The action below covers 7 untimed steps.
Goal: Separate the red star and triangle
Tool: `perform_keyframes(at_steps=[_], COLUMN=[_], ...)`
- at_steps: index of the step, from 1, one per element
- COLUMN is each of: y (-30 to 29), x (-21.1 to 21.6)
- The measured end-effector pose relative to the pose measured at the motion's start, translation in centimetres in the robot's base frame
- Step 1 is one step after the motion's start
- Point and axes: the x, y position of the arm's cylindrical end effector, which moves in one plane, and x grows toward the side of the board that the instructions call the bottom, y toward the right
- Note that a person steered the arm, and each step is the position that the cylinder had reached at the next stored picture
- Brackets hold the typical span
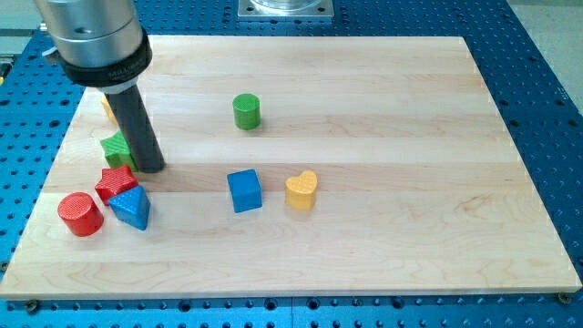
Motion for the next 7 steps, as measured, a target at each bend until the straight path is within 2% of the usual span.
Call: perform_keyframes(at_steps=[1,2,3,7], y=[3.0,1.9,-1.6,-6.1], x=[2.0,5.7,6.5,6.5])
